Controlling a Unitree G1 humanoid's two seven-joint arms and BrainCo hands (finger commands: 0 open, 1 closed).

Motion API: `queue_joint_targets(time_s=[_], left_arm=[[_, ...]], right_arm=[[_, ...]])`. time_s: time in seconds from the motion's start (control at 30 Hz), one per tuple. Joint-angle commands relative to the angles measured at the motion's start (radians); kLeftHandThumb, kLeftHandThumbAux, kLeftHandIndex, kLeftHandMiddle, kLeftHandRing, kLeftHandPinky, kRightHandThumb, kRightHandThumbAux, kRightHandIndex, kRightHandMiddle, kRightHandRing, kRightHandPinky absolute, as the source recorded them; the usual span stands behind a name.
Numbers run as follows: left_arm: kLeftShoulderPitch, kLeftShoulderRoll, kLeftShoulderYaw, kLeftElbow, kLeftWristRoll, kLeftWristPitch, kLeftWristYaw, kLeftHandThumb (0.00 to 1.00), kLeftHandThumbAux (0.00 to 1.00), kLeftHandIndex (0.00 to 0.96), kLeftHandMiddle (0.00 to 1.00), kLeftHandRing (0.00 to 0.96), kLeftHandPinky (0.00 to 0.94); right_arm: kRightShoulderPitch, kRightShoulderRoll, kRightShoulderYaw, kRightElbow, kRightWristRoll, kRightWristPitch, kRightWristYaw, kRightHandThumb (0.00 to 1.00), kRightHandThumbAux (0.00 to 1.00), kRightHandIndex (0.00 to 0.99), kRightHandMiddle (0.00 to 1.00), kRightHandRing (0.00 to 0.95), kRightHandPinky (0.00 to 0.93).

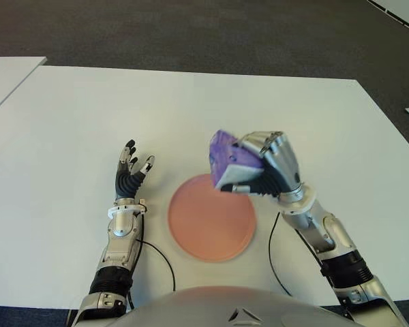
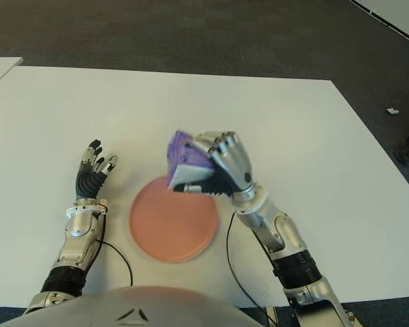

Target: Put the tissue paper into the plate.

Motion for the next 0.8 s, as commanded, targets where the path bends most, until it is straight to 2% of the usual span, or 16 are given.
queue_joint_targets(time_s=[0.03, 0.13, 0.3, 0.8], left_arm=[[0.022, -0.008, -0.008, 0.002, 0.006, 0.027, -0.003, 0.117, 0.607, 0.028, 0.029, 0.019, 0.05], [0.023, -0.008, -0.008, 0.001, 0.001, 0.03, -0.007, 0.117, 0.612, 0.025, 0.027, 0.016, 0.043], [0.023, -0.01, -0.01, -0.001, 0.001, 0.032, -0.009, 0.117, 0.619, 0.021, 0.023, 0.012, 0.041], [0.024, -0.01, -0.01, -0.01, 0.003, 0.044, -0.006, 0.104, 0.618, 0.021, 0.019, 0.008, 0.039]], right_arm=[[-0.007, -0.024, 0.032, 0.061, -0.04, -0.059, 0.002, 0.739, 0.713, 0.439, 0.848, 0.842, 0.849], [-0.014, -0.027, 0.059, 0.107, -0.076, -0.096, -0.023, 0.741, 0.712, 0.439, 0.846, 0.843, 0.845], [-0.01, -0.036, 0.075, 0.104, -0.076, -0.125, 0.011, 0.742, 0.712, 0.439, 0.843, 0.843, 0.832], [0.011, -0.039, 0.086, 0.104, -0.115, -0.083, 0.067, 0.744, 0.71, 0.439, 0.843, 0.843, 0.835]])
